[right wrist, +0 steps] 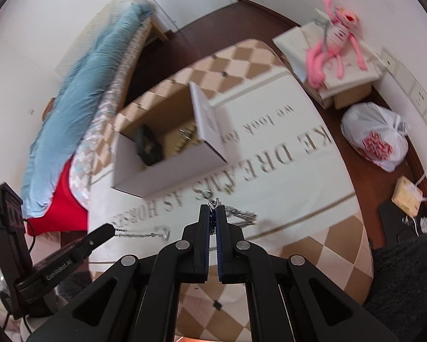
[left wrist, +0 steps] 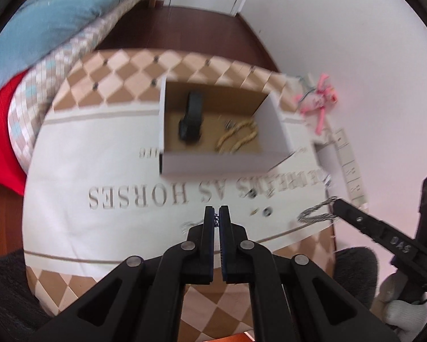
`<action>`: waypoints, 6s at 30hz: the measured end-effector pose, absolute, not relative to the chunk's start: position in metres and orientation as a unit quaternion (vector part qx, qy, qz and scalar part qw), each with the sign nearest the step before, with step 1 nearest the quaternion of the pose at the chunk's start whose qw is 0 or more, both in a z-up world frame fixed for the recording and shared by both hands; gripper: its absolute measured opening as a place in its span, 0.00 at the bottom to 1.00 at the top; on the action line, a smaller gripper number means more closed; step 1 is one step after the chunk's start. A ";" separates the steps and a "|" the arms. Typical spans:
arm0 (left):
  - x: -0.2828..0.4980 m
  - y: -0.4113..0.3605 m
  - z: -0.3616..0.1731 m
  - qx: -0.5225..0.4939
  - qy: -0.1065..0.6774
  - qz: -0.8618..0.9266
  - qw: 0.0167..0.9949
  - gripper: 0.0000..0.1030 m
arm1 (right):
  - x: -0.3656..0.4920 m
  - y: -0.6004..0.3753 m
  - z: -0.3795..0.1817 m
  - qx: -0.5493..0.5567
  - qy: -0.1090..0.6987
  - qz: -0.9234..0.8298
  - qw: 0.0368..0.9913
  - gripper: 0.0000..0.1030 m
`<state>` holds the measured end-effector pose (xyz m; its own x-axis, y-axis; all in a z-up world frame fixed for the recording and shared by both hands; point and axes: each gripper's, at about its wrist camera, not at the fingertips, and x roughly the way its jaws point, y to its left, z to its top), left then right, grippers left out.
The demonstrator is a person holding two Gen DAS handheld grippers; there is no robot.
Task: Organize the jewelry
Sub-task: 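Lower both chains into the white box and open both tools, then withdraw both tools from the box, then grasp the black ring with the right tool, then lift the black ring with the right tool while the left tool grasps a small gold charm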
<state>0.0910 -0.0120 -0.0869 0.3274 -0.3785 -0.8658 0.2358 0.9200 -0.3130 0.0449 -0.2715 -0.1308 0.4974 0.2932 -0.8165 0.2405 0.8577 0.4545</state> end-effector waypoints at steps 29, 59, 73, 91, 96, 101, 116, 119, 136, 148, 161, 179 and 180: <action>0.227 -0.034 -0.093 -0.037 0.572 -0.163 0.803 0.03 | 0.219 -0.241 -0.102 0.155 0.538 0.067 0.826 0.04; 0.193 -0.024 -0.109 0.036 0.549 -0.045 0.834 0.99 | 0.181 -0.219 -0.149 0.009 0.593 -0.006 0.805 0.99; 0.159 -0.020 -0.084 0.037 0.524 -0.048 0.850 0.99 | 0.149 -0.221 -0.112 0.026 0.548 -0.022 0.836 0.99; 0.079 -0.010 -0.003 0.030 0.444 -0.039 0.895 0.99 | 0.066 -0.212 -0.025 0.030 0.464 -0.027 0.885 0.99; 0.062 -0.010 0.011 0.026 0.431 -0.040 0.901 0.99 | 0.049 -0.211 -0.006 0.035 0.445 -0.029 0.894 1.00; 0.055 -0.012 0.019 0.030 0.422 -0.026 0.906 0.99 | 0.037 -0.211 0.006 0.043 0.432 -0.027 0.900 0.99; 0.088 -0.020 -0.076 0.027 0.488 0.002 0.873 0.99 | 0.055 -0.235 -0.105 0.088 0.509 -0.013 0.856 0.96; 0.094 -0.024 -0.114 0.046 0.518 0.011 0.854 0.99 | 0.061 -0.232 -0.155 0.094 0.543 0.002 0.835 0.69; 0.098 -0.036 -0.196 0.065 0.597 0.008 0.799 0.99 | 0.076 -0.192 -0.229 -0.008 0.541 0.015 0.841 0.13; 0.088 -0.116 -0.198 0.046 0.598 -0.100 0.794 0.98 | 0.054 -0.268 -0.209 0.100 0.528 -0.045 0.842 0.13; 0.096 -0.158 -0.211 0.087 0.566 -0.120 0.811 0.51 | 0.043 -0.294 -0.213 0.131 0.526 -0.071 0.837 0.13; 0.078 -0.140 -0.188 0.076 0.556 -0.150 0.814 0.06 | 0.043 -0.286 -0.190 0.148 0.504 -0.055 0.849 0.13; 0.078 -0.135 -0.178 0.071 0.553 -0.152 0.816 0.06 | 0.044 -0.285 -0.186 0.153 0.501 -0.051 0.850 0.13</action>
